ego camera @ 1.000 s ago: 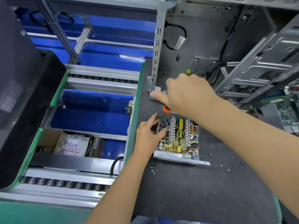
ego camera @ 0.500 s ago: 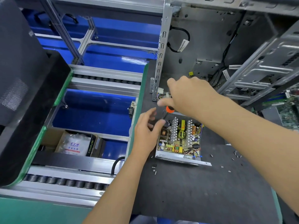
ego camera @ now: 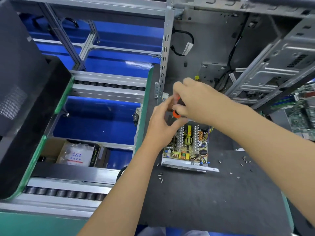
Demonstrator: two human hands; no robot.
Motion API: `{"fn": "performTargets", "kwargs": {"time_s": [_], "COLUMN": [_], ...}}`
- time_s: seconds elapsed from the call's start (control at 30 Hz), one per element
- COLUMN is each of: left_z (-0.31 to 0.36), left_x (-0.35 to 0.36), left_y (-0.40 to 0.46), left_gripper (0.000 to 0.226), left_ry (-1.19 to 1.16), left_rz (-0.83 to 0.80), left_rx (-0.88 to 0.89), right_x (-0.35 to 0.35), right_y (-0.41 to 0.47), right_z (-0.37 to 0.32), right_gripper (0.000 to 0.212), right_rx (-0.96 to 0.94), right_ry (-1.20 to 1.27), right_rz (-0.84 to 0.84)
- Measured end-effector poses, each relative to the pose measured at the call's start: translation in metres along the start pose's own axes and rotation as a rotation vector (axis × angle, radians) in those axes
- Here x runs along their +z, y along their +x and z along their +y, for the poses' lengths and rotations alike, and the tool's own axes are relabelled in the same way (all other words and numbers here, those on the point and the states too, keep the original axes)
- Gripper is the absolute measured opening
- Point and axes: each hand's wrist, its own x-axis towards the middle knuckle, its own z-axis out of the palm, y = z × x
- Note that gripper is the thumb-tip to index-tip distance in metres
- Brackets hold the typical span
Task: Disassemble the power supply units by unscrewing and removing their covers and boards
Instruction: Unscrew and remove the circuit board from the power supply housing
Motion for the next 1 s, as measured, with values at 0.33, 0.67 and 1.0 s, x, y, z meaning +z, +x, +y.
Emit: {"fn": "performTargets", "kwargs": {"time_s": [0.33,0.67,1.0], "left_z": [-0.003,0.010,0.013], "left_x": [-0.010,-0.008,-0.002], "left_y": [0.009,0.017,0.025], "left_gripper": [0.025,0.031,0.034], "left_ry": [0.060,0.107,0.215], "left_rz": [-0.048,-0.020,-0.029], "left_rx": [-0.040,-0.092,-0.019], "right_x": [-0.005,-0.002,-0.001], "right_y": [-0.002,-0.003,-0.003], "right_z": [0.000,0.004,0.000], "right_gripper": [0.032,0.047,0.028], "right_rx": [0.003,0.067,0.075], "right_ry": [0.003,0.024,-0.038], "right_rz": [-0.115,-0.034,-0.059]}}
